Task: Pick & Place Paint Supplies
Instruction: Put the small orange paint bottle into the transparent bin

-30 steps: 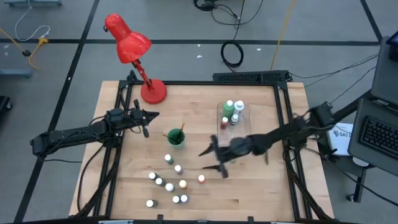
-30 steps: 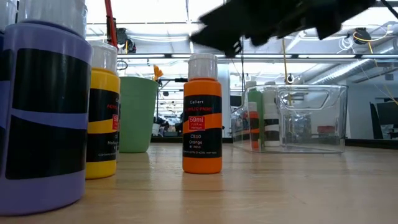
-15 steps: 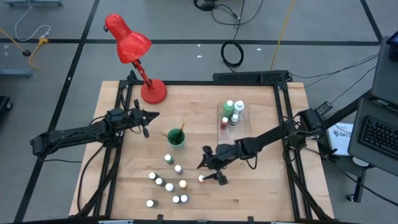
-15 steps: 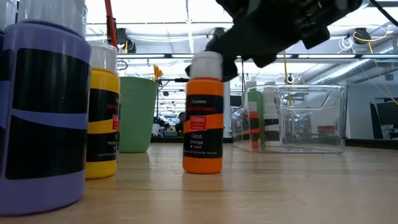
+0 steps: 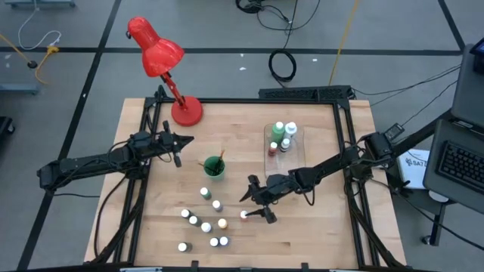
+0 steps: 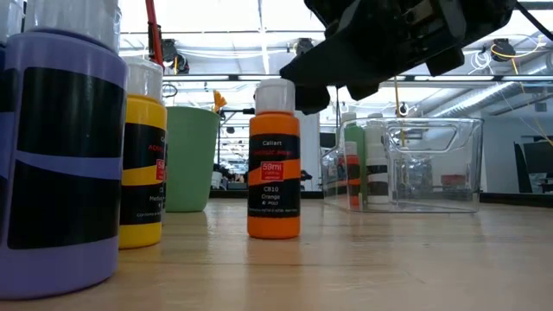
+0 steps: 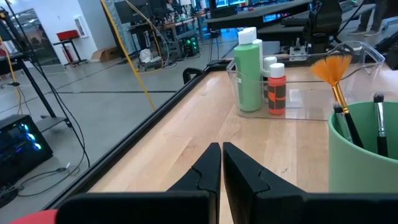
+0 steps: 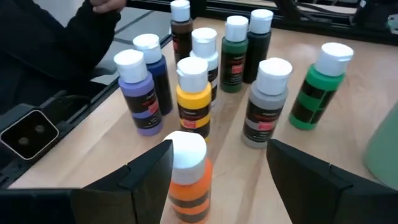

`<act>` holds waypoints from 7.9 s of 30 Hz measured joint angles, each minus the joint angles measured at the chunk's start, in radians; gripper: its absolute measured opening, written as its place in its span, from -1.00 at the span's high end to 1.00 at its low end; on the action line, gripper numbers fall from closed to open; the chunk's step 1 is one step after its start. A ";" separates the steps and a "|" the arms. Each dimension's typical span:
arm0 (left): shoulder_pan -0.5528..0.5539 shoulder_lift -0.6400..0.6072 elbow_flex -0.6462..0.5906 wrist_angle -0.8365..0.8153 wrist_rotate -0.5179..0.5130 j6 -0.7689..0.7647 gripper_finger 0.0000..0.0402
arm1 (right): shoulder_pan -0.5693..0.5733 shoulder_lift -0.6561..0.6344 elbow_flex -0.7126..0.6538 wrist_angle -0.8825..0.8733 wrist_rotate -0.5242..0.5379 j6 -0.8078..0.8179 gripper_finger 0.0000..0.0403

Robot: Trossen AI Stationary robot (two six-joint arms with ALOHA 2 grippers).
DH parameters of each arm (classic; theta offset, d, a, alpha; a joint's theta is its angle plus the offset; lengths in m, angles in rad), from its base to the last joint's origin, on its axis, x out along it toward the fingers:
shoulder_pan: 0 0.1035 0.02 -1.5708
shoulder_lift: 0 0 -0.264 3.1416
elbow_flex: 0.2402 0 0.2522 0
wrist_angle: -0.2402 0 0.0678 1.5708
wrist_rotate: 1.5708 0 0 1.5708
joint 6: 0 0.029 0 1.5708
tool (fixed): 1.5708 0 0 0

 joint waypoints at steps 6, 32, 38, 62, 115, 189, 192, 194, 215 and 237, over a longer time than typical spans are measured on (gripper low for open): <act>0.000 0.000 0.000 0.000 0.000 0.000 0.89 | 0.004 0.001 -0.001 0.011 -0.001 -0.021 -0.26; 0.000 0.000 0.000 0.000 0.000 -0.004 0.89 | 0.004 0.001 -0.001 0.017 0.107 -0.040 -0.26; 0.000 0.000 0.000 0.000 0.000 -0.004 0.89 | 0.004 0.001 -0.001 0.017 0.108 -0.040 -0.26; 0.000 0.000 0.000 0.000 0.000 -0.003 0.89 | 0.004 0.001 -0.001 0.016 0.107 -0.040 -0.26; 0.000 0.000 0.000 -0.014 -0.002 0.072 0.89 | 0.027 0.000 -0.001 0.248 0.390 0.116 -0.26; 0.000 0.000 0.000 -0.005 -0.212 -0.047 0.89 | -0.043 -0.245 -0.204 0.013 -0.003 -0.248 -0.26; 0.000 0.000 0.000 -0.002 -0.212 -0.036 0.89 | -0.043 -0.245 -0.204 0.012 -0.003 -0.245 -0.26; 0.000 0.000 0.000 -0.002 -0.212 -0.034 0.89 | -0.043 -0.245 -0.204 0.012 -0.003 -0.246 -0.26; 0.000 0.000 0.000 0.003 -0.212 -0.031 0.89 | -0.043 -0.245 -0.204 0.012 -0.003 -0.250 -0.26; 0.000 0.000 0.000 0.007 -0.212 -0.026 0.89 | -0.044 -0.245 -0.204 -0.020 0.003 -0.284 -0.26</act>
